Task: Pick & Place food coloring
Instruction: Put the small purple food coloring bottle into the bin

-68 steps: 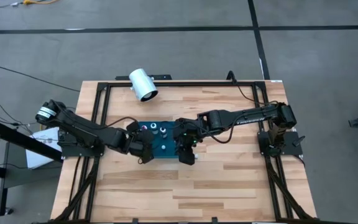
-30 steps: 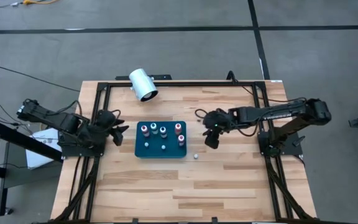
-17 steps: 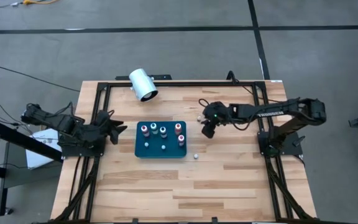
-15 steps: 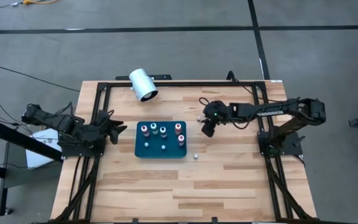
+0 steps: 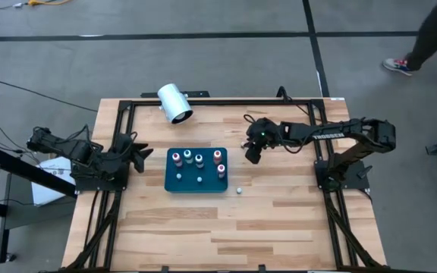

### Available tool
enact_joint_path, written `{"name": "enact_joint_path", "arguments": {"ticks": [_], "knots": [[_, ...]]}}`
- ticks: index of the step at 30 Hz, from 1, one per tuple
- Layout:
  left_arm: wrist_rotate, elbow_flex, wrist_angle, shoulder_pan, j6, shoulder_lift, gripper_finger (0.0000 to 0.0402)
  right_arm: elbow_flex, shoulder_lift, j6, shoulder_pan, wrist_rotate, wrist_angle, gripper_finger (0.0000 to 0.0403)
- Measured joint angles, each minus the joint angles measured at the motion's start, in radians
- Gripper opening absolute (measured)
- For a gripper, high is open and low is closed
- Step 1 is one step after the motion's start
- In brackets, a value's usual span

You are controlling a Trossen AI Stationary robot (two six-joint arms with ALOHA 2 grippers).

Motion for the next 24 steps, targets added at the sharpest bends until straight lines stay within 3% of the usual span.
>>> {"name": "enact_joint_path", "arguments": {"ticks": [18,24], "knots": [[-0.063,0.0,0.004,0.0,0.006,0.0,0.0171,0.0,0.0,0.025,0.013,-0.001,0.013,0.0123],[-0.07,0.0,0.004,0.0,0.004,0.0,0.0171,0.0,0.0,0.033,-0.013,-0.049,-0.02,0.0122]]}}
